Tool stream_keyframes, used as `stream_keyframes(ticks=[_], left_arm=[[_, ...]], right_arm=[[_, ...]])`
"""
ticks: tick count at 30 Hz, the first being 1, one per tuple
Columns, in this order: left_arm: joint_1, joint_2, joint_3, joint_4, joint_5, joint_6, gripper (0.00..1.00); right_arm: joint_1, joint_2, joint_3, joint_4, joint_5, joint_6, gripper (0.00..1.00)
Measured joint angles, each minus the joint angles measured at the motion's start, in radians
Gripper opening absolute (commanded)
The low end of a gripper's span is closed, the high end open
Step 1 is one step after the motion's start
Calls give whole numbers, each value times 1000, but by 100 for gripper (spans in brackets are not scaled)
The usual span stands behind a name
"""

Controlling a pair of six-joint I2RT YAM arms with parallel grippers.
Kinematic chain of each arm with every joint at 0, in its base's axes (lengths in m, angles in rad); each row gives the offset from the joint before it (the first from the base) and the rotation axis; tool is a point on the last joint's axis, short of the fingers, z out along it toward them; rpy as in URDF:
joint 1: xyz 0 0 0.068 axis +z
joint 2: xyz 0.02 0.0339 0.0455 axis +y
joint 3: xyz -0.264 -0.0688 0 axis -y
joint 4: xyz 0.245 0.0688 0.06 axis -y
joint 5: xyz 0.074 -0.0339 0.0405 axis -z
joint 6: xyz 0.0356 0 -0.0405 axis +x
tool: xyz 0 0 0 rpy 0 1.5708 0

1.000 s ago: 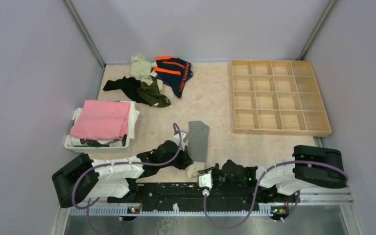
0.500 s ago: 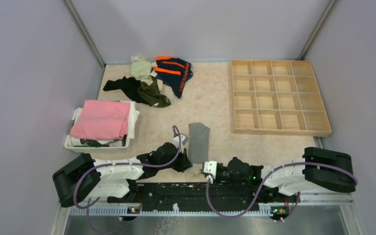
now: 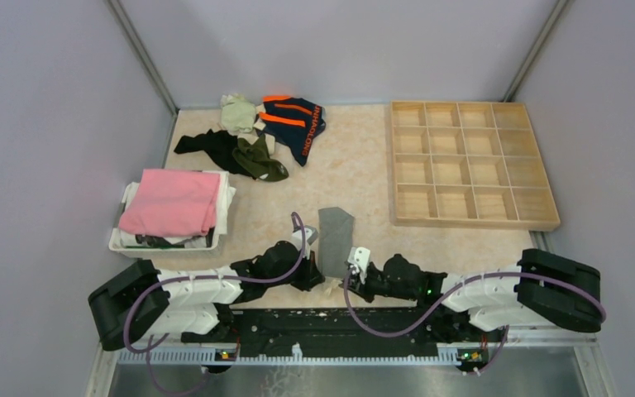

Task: Roll the underwear
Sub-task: Roll the underwear to the center of the board.

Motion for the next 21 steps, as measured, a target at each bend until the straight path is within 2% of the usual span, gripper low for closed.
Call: stream_keyframes(ticks=[11, 21], left_arm=[[0, -13, -1, -14, -2, 0, 0], [0, -20, -1, -24, -2, 0, 0]], right_arm=[[-140, 34, 108, -132, -92, 145, 0], [-182, 72, 116, -229, -127, 204, 0]])
